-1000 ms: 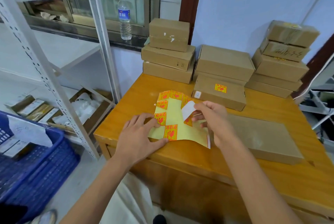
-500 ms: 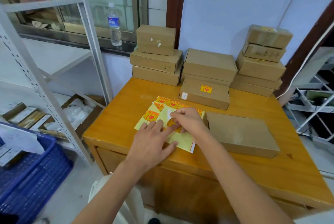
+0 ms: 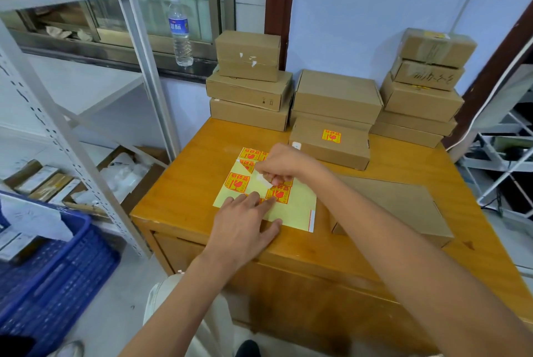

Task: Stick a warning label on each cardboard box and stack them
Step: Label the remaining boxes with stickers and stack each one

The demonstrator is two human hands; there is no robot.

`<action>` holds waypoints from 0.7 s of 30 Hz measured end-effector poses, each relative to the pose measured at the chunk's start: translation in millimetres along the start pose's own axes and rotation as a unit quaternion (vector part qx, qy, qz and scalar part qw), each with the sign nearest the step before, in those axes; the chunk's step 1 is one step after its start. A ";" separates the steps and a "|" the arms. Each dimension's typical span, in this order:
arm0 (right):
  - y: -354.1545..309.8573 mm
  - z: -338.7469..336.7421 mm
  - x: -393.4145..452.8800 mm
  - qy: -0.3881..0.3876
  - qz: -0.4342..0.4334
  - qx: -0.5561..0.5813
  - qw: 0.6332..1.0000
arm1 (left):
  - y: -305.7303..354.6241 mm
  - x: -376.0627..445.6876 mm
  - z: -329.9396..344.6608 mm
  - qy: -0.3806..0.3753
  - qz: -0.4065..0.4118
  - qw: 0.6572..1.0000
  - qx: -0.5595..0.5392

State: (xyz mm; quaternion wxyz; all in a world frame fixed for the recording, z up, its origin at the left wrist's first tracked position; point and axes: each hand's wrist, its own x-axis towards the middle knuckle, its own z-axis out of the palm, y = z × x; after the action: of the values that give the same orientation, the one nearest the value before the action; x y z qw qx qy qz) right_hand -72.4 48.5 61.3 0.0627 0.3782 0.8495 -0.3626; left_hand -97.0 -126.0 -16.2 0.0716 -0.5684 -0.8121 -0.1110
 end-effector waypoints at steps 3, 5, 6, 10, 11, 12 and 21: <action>-15.4 -5.1 4.3 -0.007 -0.011 -0.007 1.000 | -0.3 -1.2 3.8 0.018 0.000 1.000 -0.008; -21.9 -11.8 4.9 0.021 -0.021 0.026 0.999 | -0.1 -2.4 4.7 0.029 -0.001 0.999 -0.015; -23.1 -16.1 3.2 0.039 -0.027 0.049 0.998 | 0.2 -3.2 4.7 0.035 -0.002 0.999 -0.018; -12.0 -29.7 -21.2 0.100 -0.065 0.116 0.986 | 3.0 -3.6 1.4 0.037 -0.005 0.998 -0.045; -5.1 -30.6 -32.9 0.117 -0.074 0.125 0.982 | 3.0 -3.4 -0.7 0.039 -0.009 0.997 -0.065; 3.7 -29.2 -45.6 0.141 -0.083 0.124 0.979 | 3.3 -3.7 -3.5 0.043 -0.015 0.995 -0.086; 89.1 20.6 -173.8 0.414 -0.199 -0.087 0.884 | 69.4 5.6 -67.9 0.001 -0.202 0.777 -0.596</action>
State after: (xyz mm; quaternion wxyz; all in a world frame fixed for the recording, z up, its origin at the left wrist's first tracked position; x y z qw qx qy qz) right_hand 108.2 -28.7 61.8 -0.3356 0.3095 0.8838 -0.1021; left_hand -34.3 -115.8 57.5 -0.3044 -0.3201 -0.6795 -0.5858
